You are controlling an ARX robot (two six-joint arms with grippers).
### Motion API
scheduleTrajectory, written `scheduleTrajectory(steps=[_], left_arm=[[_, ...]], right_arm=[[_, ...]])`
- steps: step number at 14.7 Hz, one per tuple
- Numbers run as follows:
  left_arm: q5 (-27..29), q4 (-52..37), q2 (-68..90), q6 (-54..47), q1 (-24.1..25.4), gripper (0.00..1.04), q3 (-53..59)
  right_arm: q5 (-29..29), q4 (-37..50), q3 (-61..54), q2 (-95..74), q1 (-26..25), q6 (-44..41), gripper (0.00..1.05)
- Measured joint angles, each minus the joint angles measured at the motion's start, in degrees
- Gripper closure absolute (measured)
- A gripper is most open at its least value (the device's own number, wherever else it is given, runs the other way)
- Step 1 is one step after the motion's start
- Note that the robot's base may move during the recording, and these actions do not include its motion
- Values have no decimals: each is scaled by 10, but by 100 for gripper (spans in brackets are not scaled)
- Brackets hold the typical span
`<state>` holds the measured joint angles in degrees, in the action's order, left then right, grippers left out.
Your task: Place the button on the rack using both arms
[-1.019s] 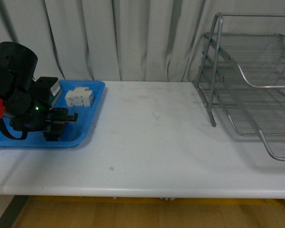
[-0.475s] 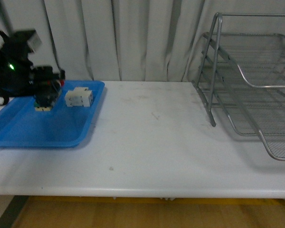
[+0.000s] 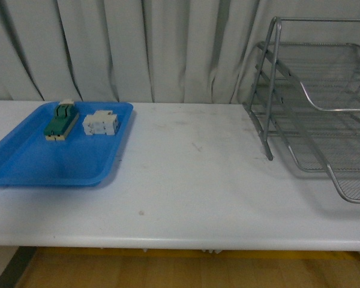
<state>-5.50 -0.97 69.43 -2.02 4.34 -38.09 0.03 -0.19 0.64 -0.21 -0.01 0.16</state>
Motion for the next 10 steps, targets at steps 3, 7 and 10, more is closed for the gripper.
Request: scheduleTrajectory(steps=[3, 7, 10], left_arm=[[-27, -19, -27, -2, 38, 69, 98], [-30, -40, -33, -15, 47, 69, 110], [-24, -42, -36, -18, 42, 69, 110]], right_arm=[[0, 0, 0, 0, 0, 0, 6], [0, 0, 0, 0, 0, 0, 6], [0, 0, 0, 0, 0, 0, 6]])
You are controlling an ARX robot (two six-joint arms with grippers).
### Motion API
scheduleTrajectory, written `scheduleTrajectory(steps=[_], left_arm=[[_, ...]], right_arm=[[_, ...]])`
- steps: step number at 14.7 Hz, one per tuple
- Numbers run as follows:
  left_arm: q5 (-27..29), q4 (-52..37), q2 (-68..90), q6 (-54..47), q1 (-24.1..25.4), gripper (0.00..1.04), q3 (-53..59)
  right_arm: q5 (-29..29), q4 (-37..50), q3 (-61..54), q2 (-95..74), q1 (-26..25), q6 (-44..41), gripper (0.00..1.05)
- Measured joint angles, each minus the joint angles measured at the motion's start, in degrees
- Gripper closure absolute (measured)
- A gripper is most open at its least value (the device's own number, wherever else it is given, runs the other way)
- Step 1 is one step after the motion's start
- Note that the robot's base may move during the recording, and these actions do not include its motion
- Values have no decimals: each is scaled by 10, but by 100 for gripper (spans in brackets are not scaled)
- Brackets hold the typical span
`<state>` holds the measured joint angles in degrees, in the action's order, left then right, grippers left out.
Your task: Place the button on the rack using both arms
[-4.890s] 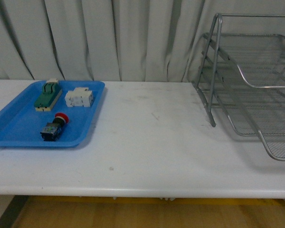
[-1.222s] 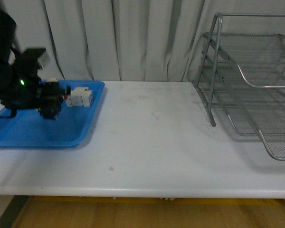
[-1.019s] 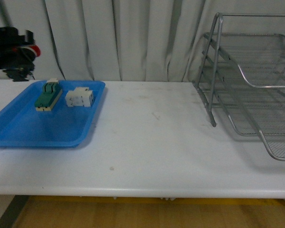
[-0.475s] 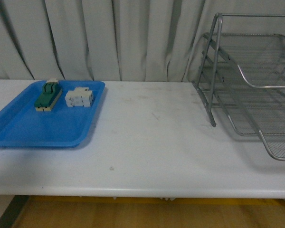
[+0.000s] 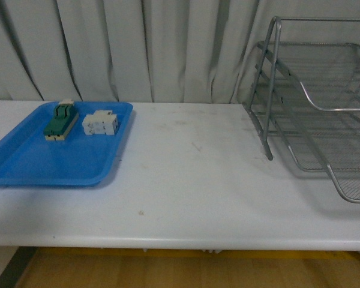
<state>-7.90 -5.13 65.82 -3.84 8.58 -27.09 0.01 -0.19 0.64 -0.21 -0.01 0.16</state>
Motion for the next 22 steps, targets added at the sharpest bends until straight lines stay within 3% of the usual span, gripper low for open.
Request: scheduleTrajectory(steps=[14, 17, 22], left_arm=[[9, 6, -10, -7, -25, 69, 0], [57, -10, 22, 21, -121, 69, -50], [97, -16, 195, 32, -313, 69, -253]], right_arm=[[2, -1, 0, 0, 0, 0, 6], [2, 0, 0, 0, 0, 0, 6], [2, 0, 0, 0, 0, 0, 6]])
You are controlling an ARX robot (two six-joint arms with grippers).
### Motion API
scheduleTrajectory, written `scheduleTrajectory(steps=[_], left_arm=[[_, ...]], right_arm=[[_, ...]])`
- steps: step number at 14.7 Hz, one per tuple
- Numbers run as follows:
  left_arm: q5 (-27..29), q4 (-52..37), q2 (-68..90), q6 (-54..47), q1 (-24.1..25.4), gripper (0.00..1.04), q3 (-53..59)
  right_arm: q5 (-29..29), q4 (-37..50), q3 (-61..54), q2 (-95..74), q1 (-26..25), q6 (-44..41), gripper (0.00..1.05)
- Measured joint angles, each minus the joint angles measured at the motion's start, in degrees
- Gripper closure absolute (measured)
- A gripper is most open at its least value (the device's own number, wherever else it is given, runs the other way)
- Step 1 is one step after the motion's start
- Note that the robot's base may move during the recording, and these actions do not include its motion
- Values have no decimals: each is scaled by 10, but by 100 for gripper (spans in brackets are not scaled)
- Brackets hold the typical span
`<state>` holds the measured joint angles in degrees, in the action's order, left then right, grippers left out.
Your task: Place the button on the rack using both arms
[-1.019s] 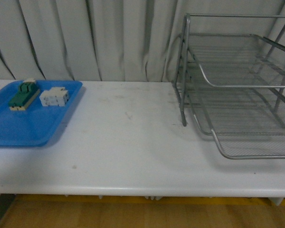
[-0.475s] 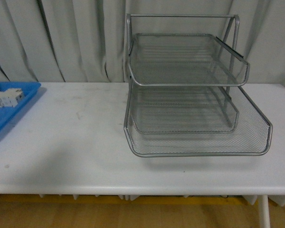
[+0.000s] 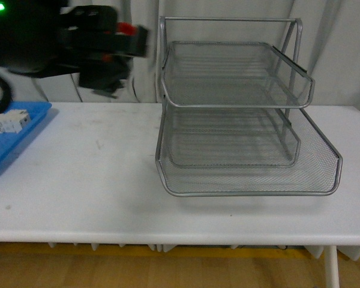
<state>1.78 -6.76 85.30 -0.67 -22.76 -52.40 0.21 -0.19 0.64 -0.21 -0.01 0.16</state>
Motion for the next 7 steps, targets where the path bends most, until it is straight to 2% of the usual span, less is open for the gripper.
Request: scheduleTrajectory(steps=[2, 3, 5, 7], left_arm=[[-11, 20, 88, -25, -75, 69, -100], [-23, 33, 115, -39, -94, 69, -129], [-49, 88, 184, -66, -114, 69, -200], [-40, 131, 247, -94, -117, 69, -276]], right_arm=[[0, 0, 0, 0, 0, 0, 6], [0, 0, 0, 0, 0, 0, 6], [0, 0, 0, 0, 0, 0, 6], [0, 0, 0, 0, 0, 0, 6]])
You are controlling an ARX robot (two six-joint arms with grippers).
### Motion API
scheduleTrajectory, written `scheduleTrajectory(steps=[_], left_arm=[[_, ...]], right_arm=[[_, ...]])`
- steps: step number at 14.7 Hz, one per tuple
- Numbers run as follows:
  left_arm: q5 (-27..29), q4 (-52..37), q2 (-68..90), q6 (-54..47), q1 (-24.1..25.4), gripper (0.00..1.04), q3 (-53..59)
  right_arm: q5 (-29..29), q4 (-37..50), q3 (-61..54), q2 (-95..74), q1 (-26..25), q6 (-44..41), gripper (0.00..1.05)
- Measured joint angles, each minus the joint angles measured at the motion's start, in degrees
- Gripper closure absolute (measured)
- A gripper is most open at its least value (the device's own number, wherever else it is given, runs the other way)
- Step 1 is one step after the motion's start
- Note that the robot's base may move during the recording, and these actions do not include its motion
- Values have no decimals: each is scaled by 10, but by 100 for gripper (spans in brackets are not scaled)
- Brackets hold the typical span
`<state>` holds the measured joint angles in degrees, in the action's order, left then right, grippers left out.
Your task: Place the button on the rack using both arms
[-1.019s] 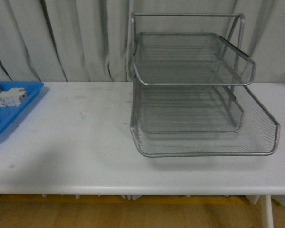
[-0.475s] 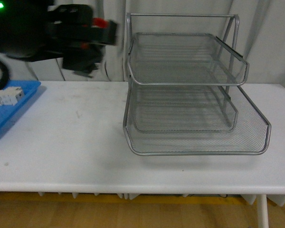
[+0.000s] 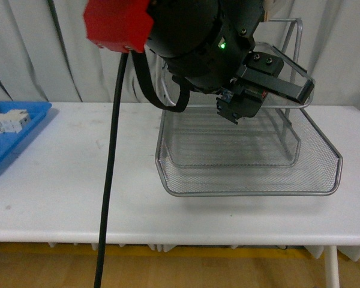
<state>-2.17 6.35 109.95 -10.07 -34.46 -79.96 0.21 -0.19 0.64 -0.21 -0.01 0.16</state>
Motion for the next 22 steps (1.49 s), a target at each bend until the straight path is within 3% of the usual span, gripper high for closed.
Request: scheduleTrajectory(steps=[8, 14, 15, 16, 17, 22], left_arm=[[22, 97, 138, -60, -25, 69, -132], [47, 132, 205, -34, -6, 69, -217], [52, 132, 224, -12, -3, 59, -236], [39, 125, 224, 8, -3, 24, -240], [36, 129, 217, 12, -3, 6, -230], [31, 123, 199, 12, -3, 7, -210]], right_arm=[[0, 0, 0, 0, 0, 0, 6], [0, 0, 0, 0, 0, 0, 6], [0, 0, 0, 0, 0, 0, 6], [0, 0, 0, 0, 0, 0, 6], [0, 0, 0, 0, 0, 0, 6], [0, 0, 0, 0, 0, 0, 6]])
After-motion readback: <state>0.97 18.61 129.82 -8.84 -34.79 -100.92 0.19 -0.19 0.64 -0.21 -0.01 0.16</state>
